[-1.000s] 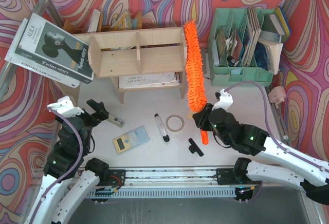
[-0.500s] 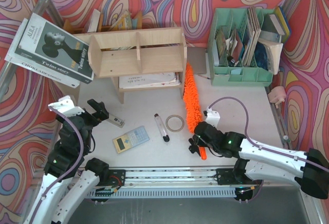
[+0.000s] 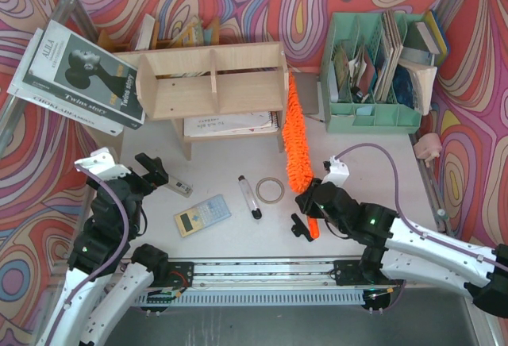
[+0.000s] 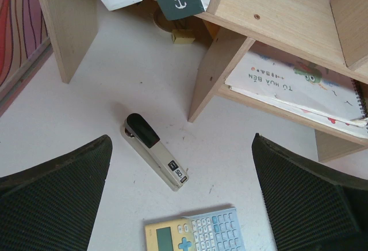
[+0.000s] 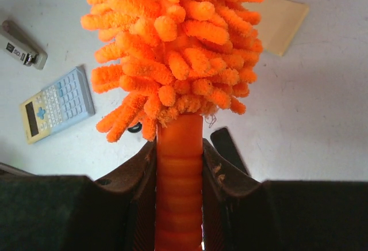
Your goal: Dust the bookshelf with a duster
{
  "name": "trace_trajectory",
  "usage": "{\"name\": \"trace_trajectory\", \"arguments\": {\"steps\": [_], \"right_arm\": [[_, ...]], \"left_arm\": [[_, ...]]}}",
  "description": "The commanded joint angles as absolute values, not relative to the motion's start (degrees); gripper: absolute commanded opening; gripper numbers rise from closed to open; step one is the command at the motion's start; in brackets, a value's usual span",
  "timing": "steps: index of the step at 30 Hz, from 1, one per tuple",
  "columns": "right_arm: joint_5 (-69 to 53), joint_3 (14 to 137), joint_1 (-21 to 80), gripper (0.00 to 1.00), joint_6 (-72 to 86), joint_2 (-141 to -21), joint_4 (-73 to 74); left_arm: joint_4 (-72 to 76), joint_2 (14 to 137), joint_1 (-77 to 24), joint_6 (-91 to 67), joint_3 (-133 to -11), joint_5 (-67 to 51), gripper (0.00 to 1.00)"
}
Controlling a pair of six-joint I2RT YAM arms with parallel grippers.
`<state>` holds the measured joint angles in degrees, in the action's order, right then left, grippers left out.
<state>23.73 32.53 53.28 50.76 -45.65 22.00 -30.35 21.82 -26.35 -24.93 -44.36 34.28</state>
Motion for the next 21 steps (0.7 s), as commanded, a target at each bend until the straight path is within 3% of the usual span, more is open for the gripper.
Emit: {"name": "trace_trajectory", "arguments": {"steps": [1,13,21], "right_arm": [[21.9,31.8,53.2,0.0,49.4,-46.3,18.1],[15.4,19.9,53.3,0.0,58.3,-51.7,11.2],[16.1,25.3,53.5,0.0,56.6,-49.1,16.2]], "left_arm": [[-30.8,21.7,-26.1,-25.5,-44.3,34.0,0.98],[-30.8,22.1,-26.0,-25.6,-44.2,33.8,0.98],[-30.8,22.0,-26.1,-25.6,-44.2,33.9,0.98]]}}
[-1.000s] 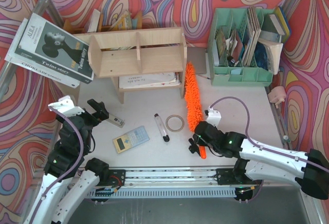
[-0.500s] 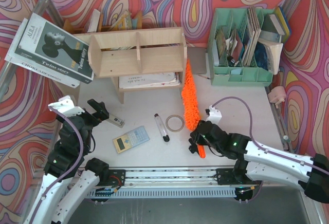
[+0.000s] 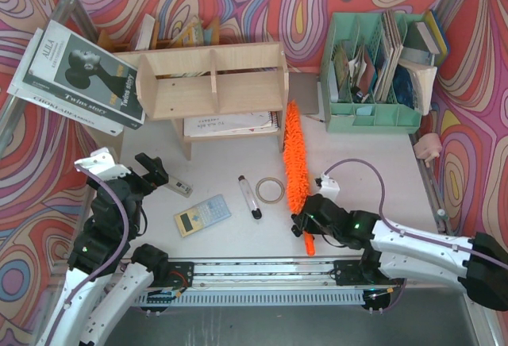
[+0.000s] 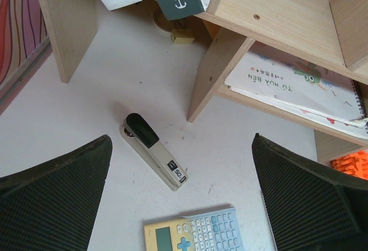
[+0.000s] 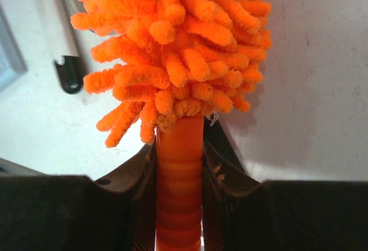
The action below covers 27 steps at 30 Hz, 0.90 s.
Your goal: Dust the bookshelf with a duster
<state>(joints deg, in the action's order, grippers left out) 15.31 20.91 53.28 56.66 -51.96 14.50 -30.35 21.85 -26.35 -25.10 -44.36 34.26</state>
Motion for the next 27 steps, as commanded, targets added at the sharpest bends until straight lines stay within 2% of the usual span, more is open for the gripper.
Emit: {"name": "trace_trajectory", "arguments": {"steps": [1,6,15,27], "right_arm": [[16.2,25.9,53.7,0.0,56.0,-47.2,16.4],[16.5,27.3,54.3,0.0,54.1,-42.6,16.4],[16.6,25.9,54.3,0.0,54.2,-46.0,13.4],[21.6,44.3,54.4,0.0,44.2,-42.1,20.6]], "left_arm": [[-30.8,22.1,-26.1,-25.7,-44.2,33.9,0.98],[-30.8,22.3,-26.1,-25.7,-44.2,33.8,0.98],[-30.7,22.5,-26.1,-25.6,-44.2,33.8,0.98],[-30.7,22.3,-26.0,-25.6,-44.2,33.9,0.98]]}}
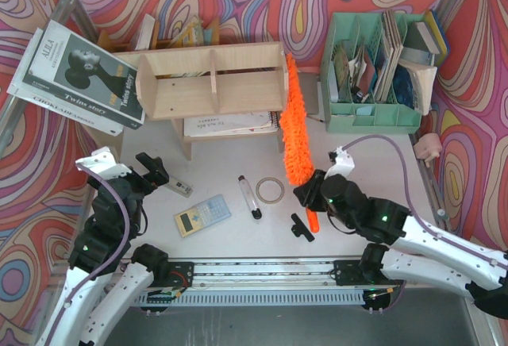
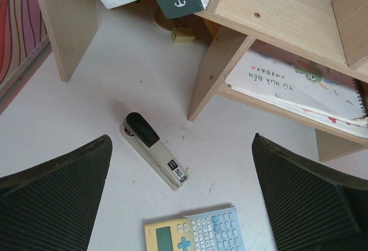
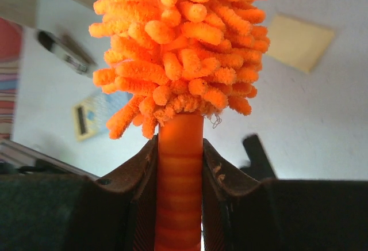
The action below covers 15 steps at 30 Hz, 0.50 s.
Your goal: Dust the bookshelf with a duster
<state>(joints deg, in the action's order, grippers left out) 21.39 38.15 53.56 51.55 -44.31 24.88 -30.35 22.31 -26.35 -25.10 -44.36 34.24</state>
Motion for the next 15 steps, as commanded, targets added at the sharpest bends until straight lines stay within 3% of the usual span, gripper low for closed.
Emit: {"name": "trace_trajectory", "arguments": {"steps": [1,15], "right_arm": [[21.5,45.3,54.3,0.0,43.7,-41.9,20.6],[20.5,57.5,54.3,0.0,33.8,-37.3,21.3]], "left_arm": [[-30.7,22.3,-26.1,-25.7,-44.2,34.0,0.98],[-30.9,22.3,-26.1,-25.5,-44.3,34.1,0.98]]}}
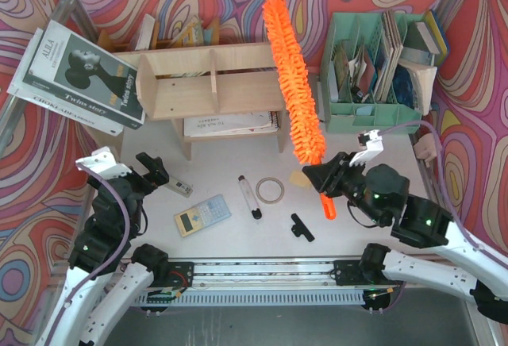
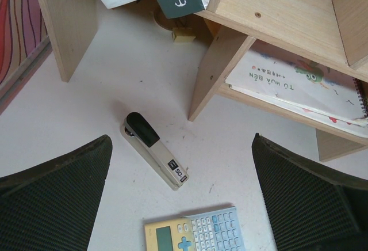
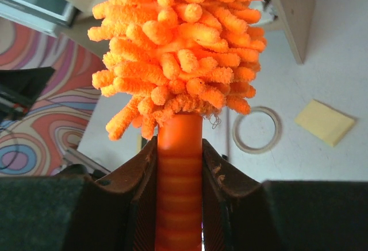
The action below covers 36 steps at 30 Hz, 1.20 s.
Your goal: Dust the bookshelf with a duster
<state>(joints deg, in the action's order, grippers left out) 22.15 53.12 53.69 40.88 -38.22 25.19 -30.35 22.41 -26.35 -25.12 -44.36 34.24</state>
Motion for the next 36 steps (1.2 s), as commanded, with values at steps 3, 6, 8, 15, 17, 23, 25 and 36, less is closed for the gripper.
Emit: {"name": "trace_trajectory", "arguments": {"steps": [3,6,8,15,17,23,25,36], "right_arm": [[17.9,58.5,54.3,0.0,31.2,-37.8,19.3],[14.6,57.3,54.3,0.0,30.3,-38.4,16.4],[14.2,56.4,54.3,0.0,30.6,-39.5,16.9],[16.2,52.2,54.4,0.0,32.4,-38.7,13.9],[16.0,52.6,54.5,0.0,31.9,-40.0,12.5],[22.5,57.2,61.4,0.0,26.1,-47.3,6.2],[31.5,59.4,68.1,0.0,21.4,-50.7,2.7],[54.2,64.8,85.9,0.0,13.0,-63.2,-8.6]], "left_arm": [[-31.0,22.0,-26.0,-25.5,-44.3,34.6,0.98],[-31.1,21.8,-26.0,-25.4,-44.3,34.9,0.98],[-31.2,21.8,-26.1,-25.4,-44.3,35.1,0.98],[-31.2,22.1,-26.1,-25.5,-44.3,35.0,0.98],[-31.1,22.4,-26.1,-25.6,-44.3,34.8,0.98],[-31.2,22.5,-26.1,-25.8,-44.3,34.8,0.98],[-31.2,22.3,-26.1,-25.8,-44.3,34.9,0.98],[-31.4,21.5,-26.1,-25.8,-44.3,35.0,0.98]]}}
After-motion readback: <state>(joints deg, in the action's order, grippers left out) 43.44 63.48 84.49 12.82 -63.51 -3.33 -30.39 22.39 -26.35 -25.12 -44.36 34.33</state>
